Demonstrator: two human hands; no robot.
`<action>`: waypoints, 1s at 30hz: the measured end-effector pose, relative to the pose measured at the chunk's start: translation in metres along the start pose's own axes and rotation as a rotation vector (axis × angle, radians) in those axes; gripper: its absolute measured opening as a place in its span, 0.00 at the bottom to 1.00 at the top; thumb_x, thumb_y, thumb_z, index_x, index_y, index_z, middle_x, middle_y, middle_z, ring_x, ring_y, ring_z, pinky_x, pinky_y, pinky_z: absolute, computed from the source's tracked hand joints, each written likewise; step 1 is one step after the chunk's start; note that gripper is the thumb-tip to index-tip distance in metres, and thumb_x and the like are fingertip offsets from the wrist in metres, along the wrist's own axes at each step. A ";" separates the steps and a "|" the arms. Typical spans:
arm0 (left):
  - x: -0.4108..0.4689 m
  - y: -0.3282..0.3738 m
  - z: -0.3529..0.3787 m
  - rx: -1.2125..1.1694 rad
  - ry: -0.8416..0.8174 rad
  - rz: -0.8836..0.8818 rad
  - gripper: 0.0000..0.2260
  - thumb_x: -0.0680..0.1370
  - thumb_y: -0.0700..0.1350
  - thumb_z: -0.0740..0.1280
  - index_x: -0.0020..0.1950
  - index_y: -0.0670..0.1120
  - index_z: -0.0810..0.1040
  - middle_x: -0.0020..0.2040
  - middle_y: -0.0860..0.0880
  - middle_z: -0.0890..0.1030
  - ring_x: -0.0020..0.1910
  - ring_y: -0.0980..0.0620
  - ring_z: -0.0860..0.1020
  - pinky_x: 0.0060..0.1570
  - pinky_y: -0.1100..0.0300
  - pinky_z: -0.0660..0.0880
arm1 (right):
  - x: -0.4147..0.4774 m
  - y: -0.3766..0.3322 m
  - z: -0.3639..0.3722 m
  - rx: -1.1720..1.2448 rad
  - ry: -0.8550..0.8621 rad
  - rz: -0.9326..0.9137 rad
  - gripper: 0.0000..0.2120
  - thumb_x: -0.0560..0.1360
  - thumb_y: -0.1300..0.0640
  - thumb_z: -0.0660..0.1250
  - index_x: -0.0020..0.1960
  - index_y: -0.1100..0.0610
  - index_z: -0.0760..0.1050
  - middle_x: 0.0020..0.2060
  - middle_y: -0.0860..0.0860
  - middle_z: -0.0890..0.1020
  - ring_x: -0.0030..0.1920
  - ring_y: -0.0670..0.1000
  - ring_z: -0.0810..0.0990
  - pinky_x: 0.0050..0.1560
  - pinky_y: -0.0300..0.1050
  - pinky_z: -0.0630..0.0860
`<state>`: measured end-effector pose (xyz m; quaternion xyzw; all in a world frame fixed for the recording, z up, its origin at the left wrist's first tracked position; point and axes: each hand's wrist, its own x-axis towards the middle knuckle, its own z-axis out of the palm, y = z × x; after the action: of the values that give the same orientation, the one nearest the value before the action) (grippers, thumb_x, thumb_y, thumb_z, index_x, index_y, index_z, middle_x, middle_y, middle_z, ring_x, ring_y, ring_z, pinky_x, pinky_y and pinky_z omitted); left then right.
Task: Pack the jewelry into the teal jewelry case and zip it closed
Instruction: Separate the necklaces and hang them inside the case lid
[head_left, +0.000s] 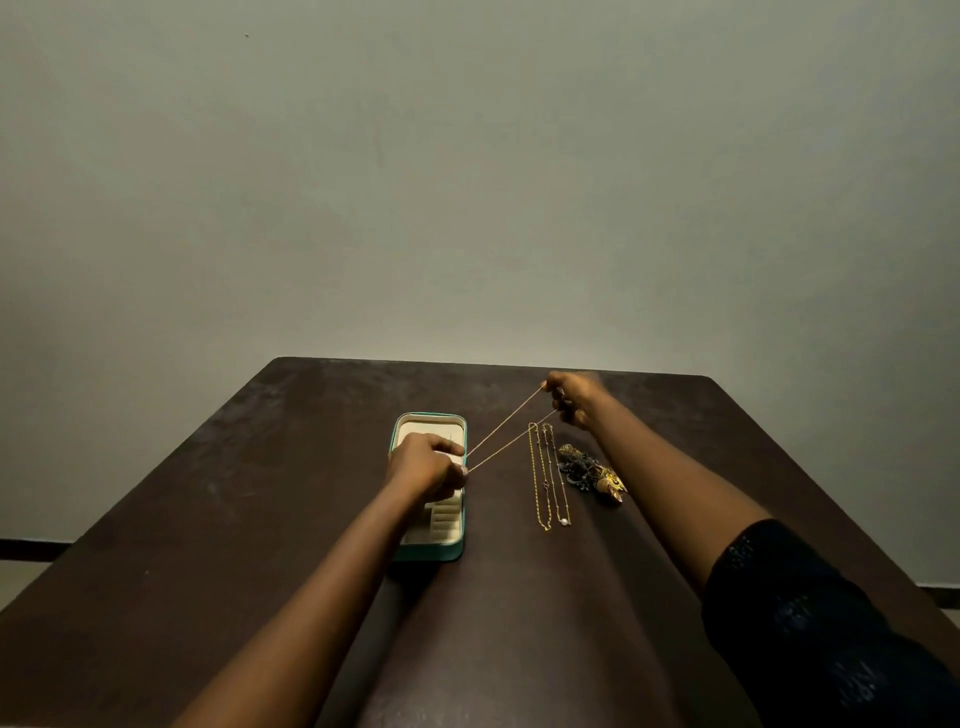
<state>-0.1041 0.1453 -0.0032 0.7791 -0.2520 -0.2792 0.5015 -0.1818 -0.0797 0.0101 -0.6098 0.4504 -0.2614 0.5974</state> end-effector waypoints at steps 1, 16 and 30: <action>-0.001 0.000 0.004 0.011 -0.009 0.020 0.13 0.69 0.30 0.70 0.48 0.46 0.80 0.41 0.39 0.82 0.32 0.47 0.77 0.35 0.60 0.77 | 0.003 -0.001 0.001 -0.015 -0.008 0.005 0.10 0.75 0.64 0.61 0.35 0.60 0.70 0.29 0.52 0.65 0.28 0.46 0.60 0.29 0.39 0.56; 0.008 -0.013 0.047 0.524 -0.056 0.114 0.10 0.73 0.44 0.71 0.50 0.40 0.83 0.49 0.40 0.82 0.50 0.45 0.79 0.43 0.60 0.71 | 0.048 0.013 0.021 -0.239 -0.031 -0.024 0.13 0.72 0.68 0.60 0.31 0.59 0.65 0.26 0.53 0.61 0.25 0.47 0.57 0.21 0.31 0.53; -0.002 -0.022 0.083 0.931 -0.074 0.440 0.13 0.77 0.36 0.61 0.60 0.35 0.75 0.61 0.40 0.71 0.56 0.41 0.74 0.54 0.51 0.73 | 0.074 0.021 0.036 -0.653 -0.110 -0.253 0.07 0.72 0.67 0.69 0.35 0.60 0.76 0.38 0.55 0.80 0.38 0.50 0.79 0.32 0.35 0.73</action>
<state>-0.1603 0.1022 -0.0516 0.8378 -0.5252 -0.0527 0.1393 -0.1222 -0.1231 -0.0313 -0.8327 0.3984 -0.1425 0.3572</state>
